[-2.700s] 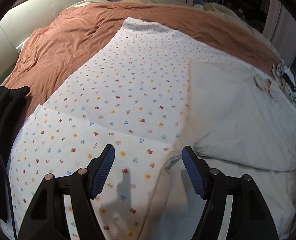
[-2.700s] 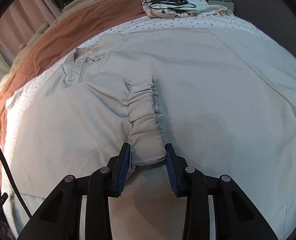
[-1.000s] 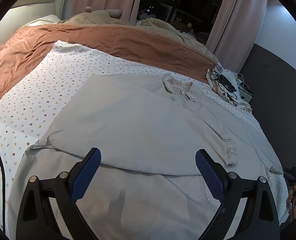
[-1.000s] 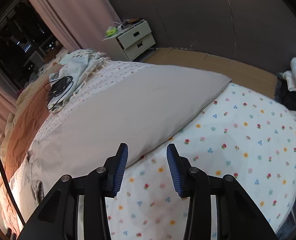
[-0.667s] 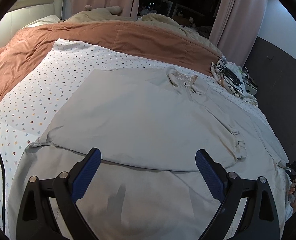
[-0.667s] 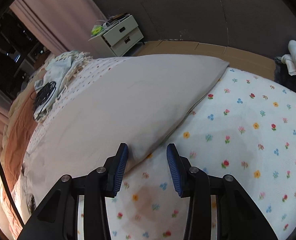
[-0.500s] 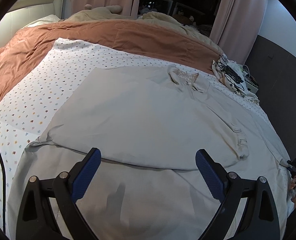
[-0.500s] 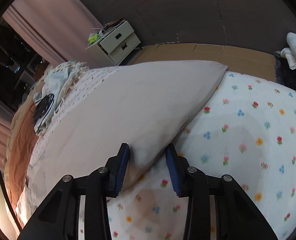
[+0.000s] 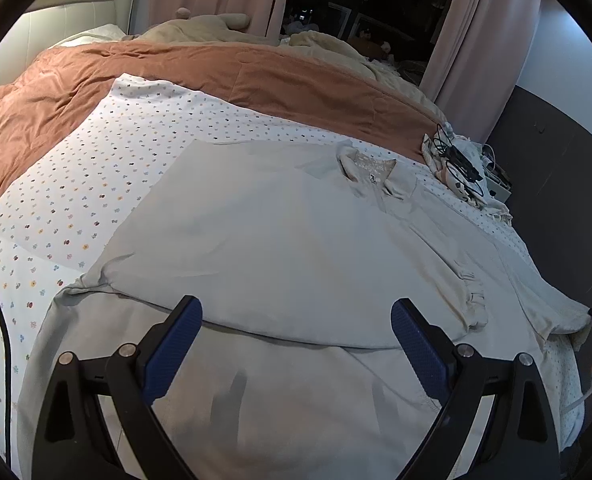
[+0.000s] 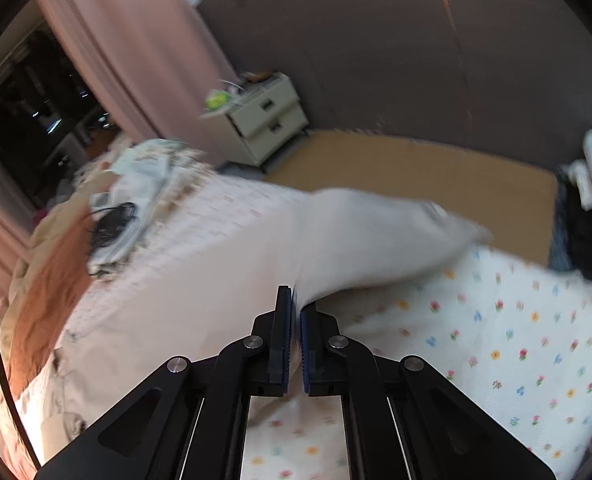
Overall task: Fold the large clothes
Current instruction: 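Grasp the other jacket sleeve with the right tool and lift it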
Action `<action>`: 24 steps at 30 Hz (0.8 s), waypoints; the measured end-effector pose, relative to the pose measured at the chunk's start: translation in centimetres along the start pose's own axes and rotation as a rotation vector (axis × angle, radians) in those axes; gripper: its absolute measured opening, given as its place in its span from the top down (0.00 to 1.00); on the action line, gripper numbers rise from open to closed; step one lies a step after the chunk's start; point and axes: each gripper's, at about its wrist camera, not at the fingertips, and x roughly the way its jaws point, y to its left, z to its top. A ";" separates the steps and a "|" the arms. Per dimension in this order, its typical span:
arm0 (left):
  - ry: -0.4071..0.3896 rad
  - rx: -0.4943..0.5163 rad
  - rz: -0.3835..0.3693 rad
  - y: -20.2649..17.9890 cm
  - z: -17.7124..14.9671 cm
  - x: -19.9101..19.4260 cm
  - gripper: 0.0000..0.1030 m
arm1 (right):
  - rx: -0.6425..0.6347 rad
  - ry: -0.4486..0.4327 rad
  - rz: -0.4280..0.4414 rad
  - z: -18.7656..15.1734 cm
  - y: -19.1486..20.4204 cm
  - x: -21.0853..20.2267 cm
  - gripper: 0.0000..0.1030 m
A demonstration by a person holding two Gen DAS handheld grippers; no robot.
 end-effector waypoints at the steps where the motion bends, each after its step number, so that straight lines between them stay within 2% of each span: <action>1: 0.002 -0.001 -0.001 0.1 0.1 -0.1 0.06 | -0.021 -0.011 0.013 0.2 1.0 -0.9 0.99; 7: -0.004 -0.029 -0.015 1.1 0.8 -0.9 0.06 | -0.154 -0.053 0.101 0.1 8.2 -6.9 1.00; 14: -0.039 -0.096 -0.052 3.4 1.8 -2.4 0.06 | -0.272 -0.034 0.204 -3.0 15.2 -12.0 1.00; 20: -0.054 -0.148 -0.080 5.3 2.6 -3.3 0.06 | -0.362 0.012 0.247 -6.6 20.0 -13.3 1.00; 24: -0.065 -0.176 -0.104 6.2 3.0 -3.8 0.06 | -0.404 0.065 0.265 -8.2 22.3 -12.5 1.00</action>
